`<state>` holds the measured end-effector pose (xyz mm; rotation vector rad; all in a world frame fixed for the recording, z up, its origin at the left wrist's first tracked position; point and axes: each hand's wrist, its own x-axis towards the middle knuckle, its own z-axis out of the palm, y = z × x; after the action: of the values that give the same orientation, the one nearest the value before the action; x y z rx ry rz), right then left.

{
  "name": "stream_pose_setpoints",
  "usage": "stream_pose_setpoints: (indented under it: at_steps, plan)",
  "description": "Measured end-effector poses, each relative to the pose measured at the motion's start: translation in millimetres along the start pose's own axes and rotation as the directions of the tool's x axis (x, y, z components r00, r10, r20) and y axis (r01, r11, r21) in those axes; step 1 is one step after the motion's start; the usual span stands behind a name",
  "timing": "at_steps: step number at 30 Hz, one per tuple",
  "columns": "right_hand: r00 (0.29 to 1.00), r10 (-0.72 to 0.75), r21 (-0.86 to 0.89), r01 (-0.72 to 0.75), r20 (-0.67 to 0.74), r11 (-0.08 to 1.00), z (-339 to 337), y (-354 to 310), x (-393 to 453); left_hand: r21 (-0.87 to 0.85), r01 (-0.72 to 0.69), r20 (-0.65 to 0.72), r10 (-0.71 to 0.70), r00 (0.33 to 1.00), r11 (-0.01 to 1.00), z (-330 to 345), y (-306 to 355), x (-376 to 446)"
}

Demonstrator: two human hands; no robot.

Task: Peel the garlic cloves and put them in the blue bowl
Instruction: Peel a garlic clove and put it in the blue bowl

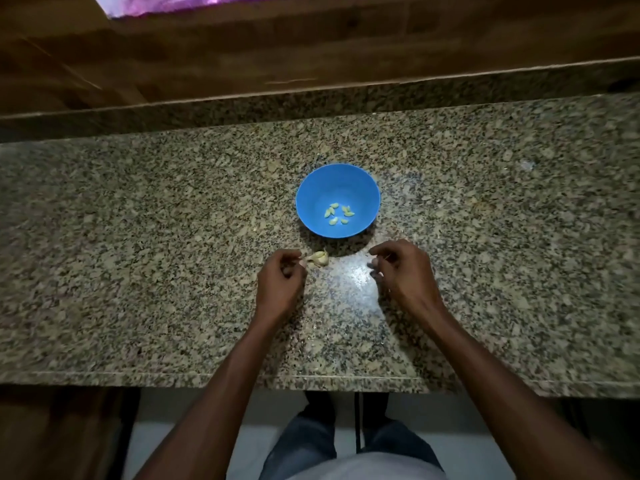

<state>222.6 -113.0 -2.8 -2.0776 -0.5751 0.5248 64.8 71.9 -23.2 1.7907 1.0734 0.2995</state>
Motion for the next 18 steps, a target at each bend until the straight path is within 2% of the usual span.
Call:
stream_pose_setpoints:
  at_steps: [2, 5, 8, 12, 15, 18]
  plan:
    - [0.997, 0.056, 0.146, -0.062, 0.043, 0.987, -14, -25, 2, -0.033, -0.009, 0.002, 0.009, 1.000, 0.999, 2, 3, 7]
    - [0.999, -0.016, 0.205, 0.006, 0.049, 0.979, -23, -62, 30, -0.039, -0.029, 0.006, 0.029, 1.000, 0.999, 3, 7, 19]
    - [0.994, -0.095, 0.024, 0.094, 0.051, 0.995, -8, -81, 75, -0.012, -0.041, 0.006, 0.041, 0.999, 0.999, 6, 8, 26]
    - [0.970, -0.097, -0.317, 0.166, 0.222, 0.934, 23, -74, 115, 0.031, -0.075, 0.000, 0.075, 0.997, 0.997, 8, 5, 31]
    - [0.953, -0.060, -0.425, 0.189, 0.298, 0.885, 38, -65, 121, 0.062, -0.120, 0.001, 0.120, 0.993, 0.991, 10, 2, 31]
    - [0.952, -0.058, -0.460, 0.199, 0.302, 0.865, 38, -65, 116, 0.108, -0.191, 0.059, 0.185, 0.981, 0.976, 13, -3, 32]
